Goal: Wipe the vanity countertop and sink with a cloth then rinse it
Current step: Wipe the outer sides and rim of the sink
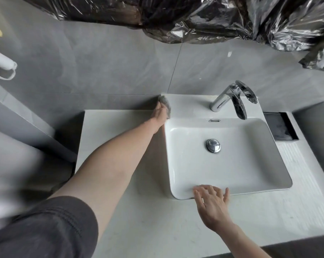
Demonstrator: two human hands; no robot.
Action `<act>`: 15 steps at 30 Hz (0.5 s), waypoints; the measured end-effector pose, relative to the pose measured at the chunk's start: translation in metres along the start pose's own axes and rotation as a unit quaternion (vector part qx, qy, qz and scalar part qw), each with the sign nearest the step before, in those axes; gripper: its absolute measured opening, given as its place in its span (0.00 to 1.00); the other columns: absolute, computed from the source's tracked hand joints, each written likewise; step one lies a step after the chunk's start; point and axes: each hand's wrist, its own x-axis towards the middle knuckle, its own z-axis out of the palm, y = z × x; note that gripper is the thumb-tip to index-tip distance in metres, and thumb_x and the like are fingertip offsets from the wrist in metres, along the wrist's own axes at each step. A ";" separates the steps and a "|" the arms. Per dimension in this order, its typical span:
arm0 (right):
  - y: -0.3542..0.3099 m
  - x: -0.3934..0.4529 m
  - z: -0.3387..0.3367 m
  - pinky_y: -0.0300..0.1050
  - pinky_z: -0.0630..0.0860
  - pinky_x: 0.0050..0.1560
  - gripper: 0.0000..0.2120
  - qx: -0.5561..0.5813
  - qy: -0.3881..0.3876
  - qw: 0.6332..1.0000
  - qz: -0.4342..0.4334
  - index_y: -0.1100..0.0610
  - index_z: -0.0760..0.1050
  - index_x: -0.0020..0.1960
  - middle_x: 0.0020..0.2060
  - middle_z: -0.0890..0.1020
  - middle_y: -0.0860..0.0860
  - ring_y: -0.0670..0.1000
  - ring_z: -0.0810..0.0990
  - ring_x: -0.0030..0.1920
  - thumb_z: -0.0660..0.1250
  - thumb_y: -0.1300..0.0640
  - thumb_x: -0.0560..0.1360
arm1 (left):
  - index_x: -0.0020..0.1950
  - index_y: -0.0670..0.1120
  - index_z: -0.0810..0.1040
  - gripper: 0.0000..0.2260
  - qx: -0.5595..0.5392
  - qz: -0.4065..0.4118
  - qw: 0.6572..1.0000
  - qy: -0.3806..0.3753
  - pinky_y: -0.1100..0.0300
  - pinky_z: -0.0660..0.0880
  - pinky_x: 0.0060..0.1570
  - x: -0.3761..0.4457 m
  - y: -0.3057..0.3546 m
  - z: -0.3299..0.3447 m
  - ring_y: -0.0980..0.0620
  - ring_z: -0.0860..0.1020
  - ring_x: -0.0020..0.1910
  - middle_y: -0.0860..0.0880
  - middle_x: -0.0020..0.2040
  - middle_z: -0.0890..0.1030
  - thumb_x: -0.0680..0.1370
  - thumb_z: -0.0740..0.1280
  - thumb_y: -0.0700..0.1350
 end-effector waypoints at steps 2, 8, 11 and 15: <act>0.000 0.000 0.001 0.60 0.34 0.79 0.28 -0.003 0.005 1.000 -0.005 0.39 0.75 0.63 0.65 0.71 0.38 0.49 0.61 0.74 0.40 0.35 0.79 | 0.80 0.47 0.63 0.24 0.017 -0.011 1.000 0.009 0.65 0.63 0.62 -0.003 -0.004 0.002 0.47 0.70 0.72 0.47 0.73 0.72 0.84 0.54 0.52; 0.000 -0.001 0.003 0.61 0.35 0.79 0.25 0.008 0.021 1.000 -0.004 0.39 0.74 0.63 0.65 0.71 0.39 0.50 0.61 0.74 0.41 0.37 0.81 | 0.47 0.50 0.70 0.12 -0.004 -0.048 0.999 0.017 0.67 0.66 0.52 -0.041 -0.032 0.008 0.51 0.70 0.53 0.47 0.50 0.73 0.83 0.51 0.38; -0.001 0.000 0.002 0.62 0.35 0.79 0.20 0.013 0.010 1.000 0.004 0.40 0.75 0.64 0.66 0.71 0.40 0.51 0.61 0.74 0.46 0.40 0.84 | 0.45 0.52 0.66 0.14 0.016 -0.049 0.999 0.009 0.64 0.61 0.55 -0.076 -0.056 0.010 0.55 0.69 0.44 0.52 0.45 0.69 0.86 0.48 0.42; -0.002 0.000 0.002 0.62 0.35 0.79 0.19 0.003 0.002 1.000 0.005 0.39 0.75 0.64 0.67 0.72 0.41 0.53 0.62 0.74 0.47 0.40 0.84 | 0.43 0.52 0.71 0.17 0.036 -0.045 0.998 0.020 0.62 0.64 0.58 -0.125 -0.102 0.016 0.51 0.74 0.56 0.46 0.53 0.77 0.87 0.49 0.49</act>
